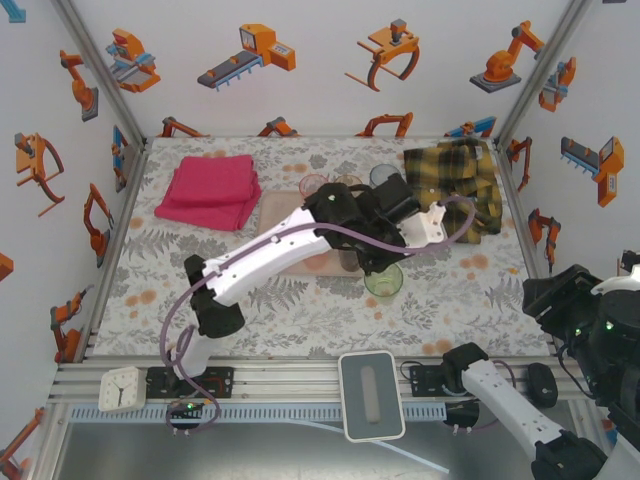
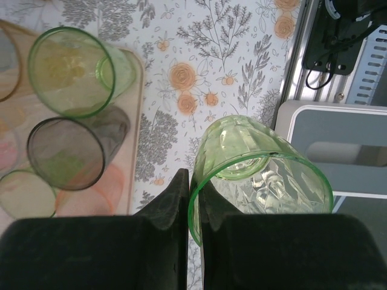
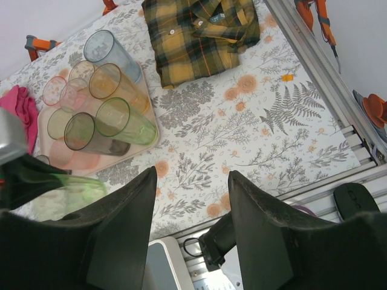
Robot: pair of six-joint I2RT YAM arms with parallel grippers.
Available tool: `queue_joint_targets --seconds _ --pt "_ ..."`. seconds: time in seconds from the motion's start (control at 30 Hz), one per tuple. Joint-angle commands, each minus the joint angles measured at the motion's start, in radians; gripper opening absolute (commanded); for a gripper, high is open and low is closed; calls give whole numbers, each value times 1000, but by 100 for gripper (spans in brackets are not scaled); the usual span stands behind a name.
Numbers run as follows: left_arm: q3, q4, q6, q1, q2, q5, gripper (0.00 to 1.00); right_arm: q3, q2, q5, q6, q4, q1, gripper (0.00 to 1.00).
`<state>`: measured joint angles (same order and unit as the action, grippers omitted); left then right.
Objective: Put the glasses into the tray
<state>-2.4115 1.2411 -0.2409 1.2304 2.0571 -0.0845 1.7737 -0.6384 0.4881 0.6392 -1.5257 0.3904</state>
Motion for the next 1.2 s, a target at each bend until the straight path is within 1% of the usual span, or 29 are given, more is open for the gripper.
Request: queue_joint_targets --seconds 0.0,0.07,0.17,0.27,0.43,0.57,0.67,0.77,0.97,1.17 --pt "13 37 -22 -36 -85 29 5 -9 -20 10 14 -8 10 49" --pt "37 32 -28 -66 -118 46 5 -19 -25 6 15 -2 11 49" --pt "59 31 -26 -137 -161 48 5 -46 -32 -4 14 19 10 49" --pt "77 27 -22 -232 -200 40 5 -69 -53 -17 3 44 11 50" --pt "104 22 -10 -416 -254 21 5 -102 -115 -33 -29 80 11 50" --pt "204 -38 6 -557 -306 15 5 -150 -164 -72 -38 149 11 50" --pt "326 -122 15 -635 -343 23 6 -212 -174 -103 -31 215 10 50" --pt "445 -219 17 -682 -365 45 6 -283 -168 -121 -14 266 10 50" --pt "621 -365 6 -712 -365 92 6 -393 -153 -139 15 307 10 50" --pt "650 -438 11 -738 -299 114 6 -444 -129 -143 32 320 9 50"
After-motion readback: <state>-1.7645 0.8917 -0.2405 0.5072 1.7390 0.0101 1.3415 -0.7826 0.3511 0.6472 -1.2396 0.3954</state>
